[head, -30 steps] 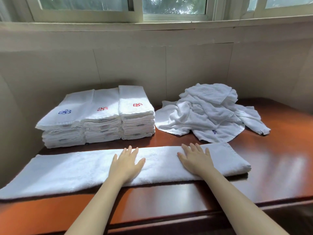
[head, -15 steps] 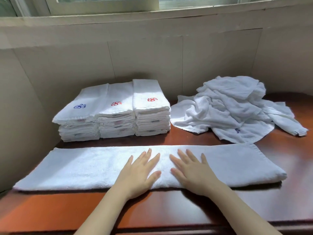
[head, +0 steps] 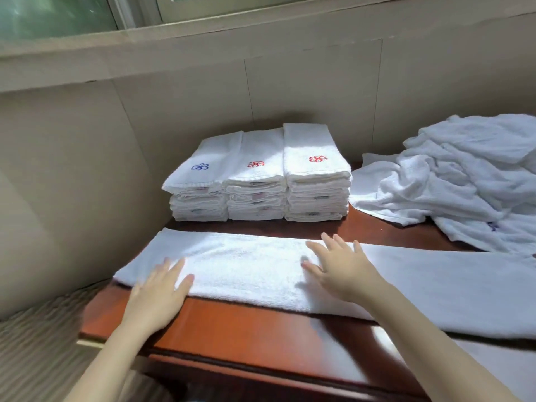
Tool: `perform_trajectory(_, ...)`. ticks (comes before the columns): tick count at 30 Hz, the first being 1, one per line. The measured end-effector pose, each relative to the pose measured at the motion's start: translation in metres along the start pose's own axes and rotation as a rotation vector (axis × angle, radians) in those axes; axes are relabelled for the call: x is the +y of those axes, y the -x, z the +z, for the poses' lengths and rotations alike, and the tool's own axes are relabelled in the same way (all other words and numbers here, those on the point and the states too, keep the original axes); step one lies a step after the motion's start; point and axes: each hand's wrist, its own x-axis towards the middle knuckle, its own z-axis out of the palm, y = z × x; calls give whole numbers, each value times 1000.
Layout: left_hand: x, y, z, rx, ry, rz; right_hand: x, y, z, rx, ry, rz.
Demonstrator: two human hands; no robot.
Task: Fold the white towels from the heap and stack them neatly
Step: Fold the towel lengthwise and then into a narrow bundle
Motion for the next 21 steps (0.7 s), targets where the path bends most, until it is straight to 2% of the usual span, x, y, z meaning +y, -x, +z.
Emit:
perform_trajectory(3, -42, 3, -7, 65, 104, -360, -28, -18, 17, -19, -31, -80)
perform_trajectory(5, -52, 6, -11, 124, 232, -491, -38, -22, 33, -15, -22, -90)
perform_trajectory(8, -39, 13, -13, 221, 662, -437, -39, -26, 42, 9, -40, -62)
perform_trajectory(11, -7, 13, -12, 241, 1108, -371, -35, -28, 44, 12, -43, -58)
perform_trajectory(15, 18, -8, -31, 230, 1629, -591, -37, -25, 42, 23, -56, -60)
perform_trajectory(17, 24, -21, -45, 241, 1674, -685, -36, -23, 36, 21, -89, -87)
perform_trajectory(18, 28, -25, -50, 271, 1602, -718, -35, -21, 31, 3, -178, -98)
perform_trajectory(19, 36, -26, -56, 320, 1457, -708, -34, -17, 25, -30, -381, -92)
perform_trajectory(20, 47, -23, -60, 370, 1255, -615, -32, -12, 17, -72, -709, -57)
perform_trajectory(21, 65, -15, -66, 401, 1056, -438, -28, -7, 6, -99, -1076, -7)
